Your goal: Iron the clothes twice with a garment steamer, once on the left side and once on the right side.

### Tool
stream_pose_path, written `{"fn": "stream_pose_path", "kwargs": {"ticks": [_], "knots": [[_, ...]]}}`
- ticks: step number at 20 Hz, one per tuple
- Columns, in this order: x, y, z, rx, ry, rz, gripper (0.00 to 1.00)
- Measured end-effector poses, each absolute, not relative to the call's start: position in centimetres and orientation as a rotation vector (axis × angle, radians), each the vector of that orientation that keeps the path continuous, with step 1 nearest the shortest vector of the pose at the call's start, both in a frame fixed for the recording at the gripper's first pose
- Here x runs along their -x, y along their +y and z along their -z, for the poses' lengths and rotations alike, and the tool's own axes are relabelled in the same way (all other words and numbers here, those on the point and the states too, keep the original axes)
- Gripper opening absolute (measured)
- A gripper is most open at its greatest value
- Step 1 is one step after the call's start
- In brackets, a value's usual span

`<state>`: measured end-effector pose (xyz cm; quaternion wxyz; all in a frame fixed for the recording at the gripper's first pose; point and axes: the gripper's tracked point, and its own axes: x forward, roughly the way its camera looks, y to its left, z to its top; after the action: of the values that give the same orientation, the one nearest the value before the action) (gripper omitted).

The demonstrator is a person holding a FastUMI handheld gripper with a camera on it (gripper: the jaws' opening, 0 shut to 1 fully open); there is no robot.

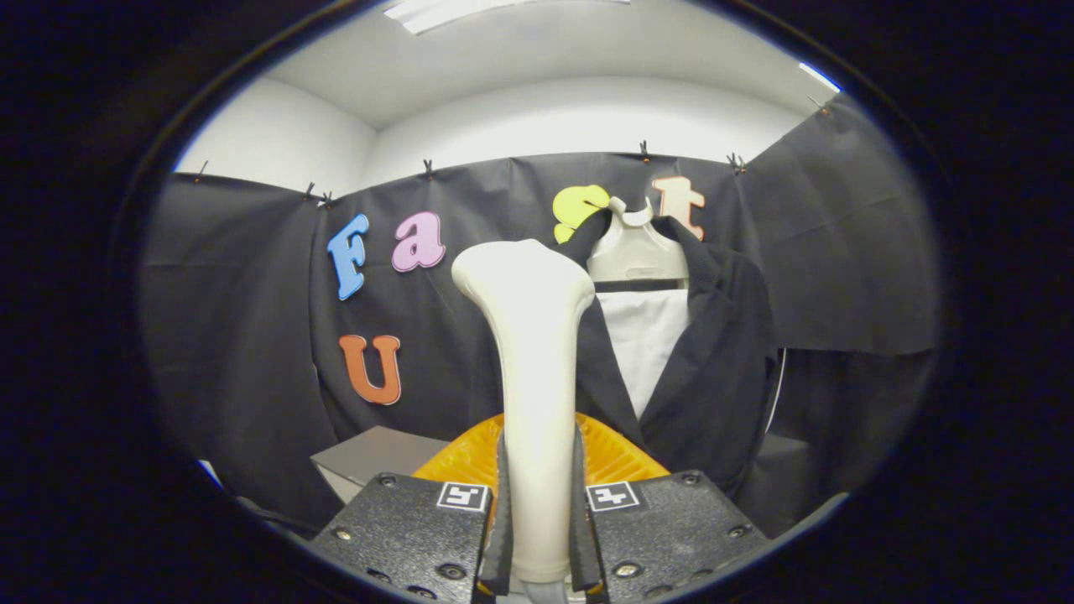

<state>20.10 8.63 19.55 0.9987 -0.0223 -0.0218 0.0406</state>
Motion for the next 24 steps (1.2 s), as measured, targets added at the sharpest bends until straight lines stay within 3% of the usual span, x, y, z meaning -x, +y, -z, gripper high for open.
{"fn": "stream_pose_path", "kwargs": {"ticks": [11,24], "knots": [[-24.1,7.0,-15.5,0.109,-0.012,-0.029,0.3],[-23.1,5.0,-7.2,0.14,0.119,0.031,0.3]]}}
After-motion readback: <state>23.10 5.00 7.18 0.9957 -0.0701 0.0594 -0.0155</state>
